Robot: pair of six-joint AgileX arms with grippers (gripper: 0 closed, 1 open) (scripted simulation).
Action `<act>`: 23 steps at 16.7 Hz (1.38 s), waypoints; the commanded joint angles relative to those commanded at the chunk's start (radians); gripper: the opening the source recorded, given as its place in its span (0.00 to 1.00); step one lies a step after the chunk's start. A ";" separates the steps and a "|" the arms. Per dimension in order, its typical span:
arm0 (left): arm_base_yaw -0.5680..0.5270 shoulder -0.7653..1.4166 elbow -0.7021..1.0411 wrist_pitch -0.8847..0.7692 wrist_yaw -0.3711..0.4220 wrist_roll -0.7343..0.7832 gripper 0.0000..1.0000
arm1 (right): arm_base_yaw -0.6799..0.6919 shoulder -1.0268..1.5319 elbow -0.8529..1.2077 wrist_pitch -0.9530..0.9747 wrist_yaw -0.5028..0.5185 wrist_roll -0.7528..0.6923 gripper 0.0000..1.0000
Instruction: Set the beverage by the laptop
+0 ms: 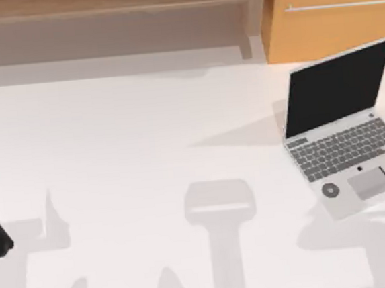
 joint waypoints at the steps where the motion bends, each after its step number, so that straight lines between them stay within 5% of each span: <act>1: 0.000 0.000 0.000 0.000 0.000 0.000 1.00 | 0.001 0.014 -0.007 0.007 0.000 -0.001 0.00; 8: 0.000 0.000 0.000 0.000 0.000 0.000 1.00 | 0.002 0.052 -0.035 0.000 -0.001 -0.004 0.00; 21: 0.000 0.000 0.000 0.000 0.000 0.000 1.00 | 0.002 0.052 -0.035 0.000 -0.001 -0.004 0.98; 23: 0.000 0.000 0.000 0.000 0.000 0.000 1.00 | 0.002 0.052 -0.035 0.000 -0.001 -0.004 1.00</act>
